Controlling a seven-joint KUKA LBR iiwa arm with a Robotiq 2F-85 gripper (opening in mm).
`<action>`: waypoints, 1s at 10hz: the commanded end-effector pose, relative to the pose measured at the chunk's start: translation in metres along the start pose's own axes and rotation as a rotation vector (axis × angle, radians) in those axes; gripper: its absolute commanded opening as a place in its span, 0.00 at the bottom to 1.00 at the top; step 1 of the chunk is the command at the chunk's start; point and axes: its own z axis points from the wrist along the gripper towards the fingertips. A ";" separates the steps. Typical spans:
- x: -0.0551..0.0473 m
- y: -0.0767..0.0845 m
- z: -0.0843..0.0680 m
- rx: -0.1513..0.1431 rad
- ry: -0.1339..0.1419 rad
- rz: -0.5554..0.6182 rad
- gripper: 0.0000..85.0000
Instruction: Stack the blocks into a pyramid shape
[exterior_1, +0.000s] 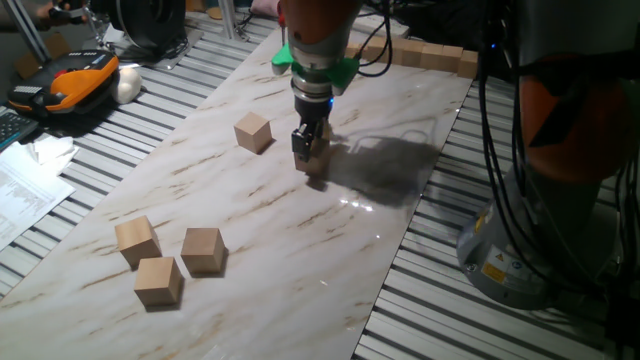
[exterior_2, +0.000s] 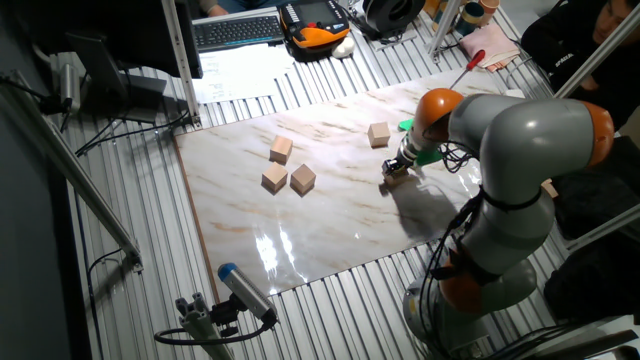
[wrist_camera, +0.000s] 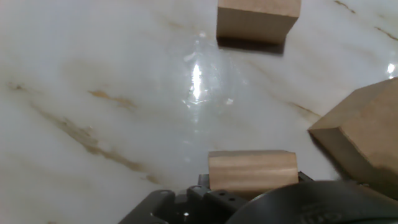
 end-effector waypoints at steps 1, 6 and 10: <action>-0.003 0.007 -0.006 -0.001 0.008 0.021 0.00; -0.005 0.051 -0.014 0.025 0.019 0.120 0.00; -0.003 0.059 -0.010 0.001 0.025 0.101 0.00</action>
